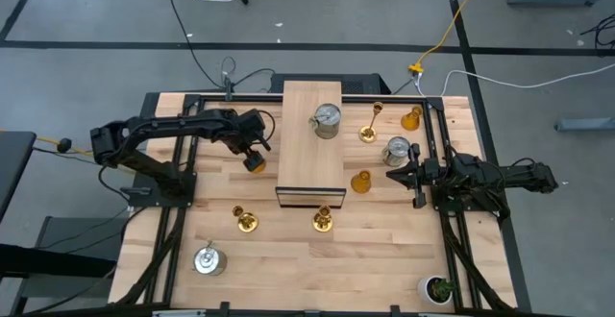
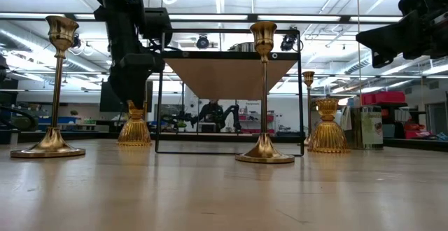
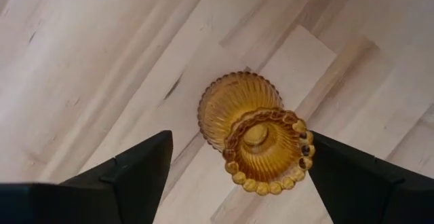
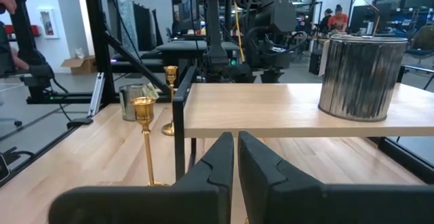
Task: Pick & Place candle stick holders
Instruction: Put the left orange glass candle holder on the shelf
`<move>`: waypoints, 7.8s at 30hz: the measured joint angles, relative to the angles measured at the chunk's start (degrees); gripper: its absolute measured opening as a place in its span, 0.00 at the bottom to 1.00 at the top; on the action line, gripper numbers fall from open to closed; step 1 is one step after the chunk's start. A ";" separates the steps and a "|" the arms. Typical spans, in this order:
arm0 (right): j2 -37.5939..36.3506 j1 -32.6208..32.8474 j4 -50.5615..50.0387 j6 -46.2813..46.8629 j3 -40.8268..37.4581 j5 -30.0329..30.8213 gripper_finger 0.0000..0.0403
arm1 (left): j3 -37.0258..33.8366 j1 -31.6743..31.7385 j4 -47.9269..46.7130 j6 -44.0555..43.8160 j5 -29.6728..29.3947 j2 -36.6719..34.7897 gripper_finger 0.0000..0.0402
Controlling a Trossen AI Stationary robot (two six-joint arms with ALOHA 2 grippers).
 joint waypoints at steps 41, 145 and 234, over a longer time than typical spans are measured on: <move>0.00 -0.01 0.00 -0.01 0.02 0.02 0.07 | 0.02 0.00 0.07 -0.18 1.61 -0.09 0.48; 0.00 -0.02 0.00 0.00 0.00 0.03 0.07 | 34.81 7.69 -23.28 5.37 2.40 -3.54 0.45; 0.00 -0.02 0.00 0.00 0.02 0.02 0.07 | 55.56 -18.66 -29.50 1.27 6.64 18.95 0.46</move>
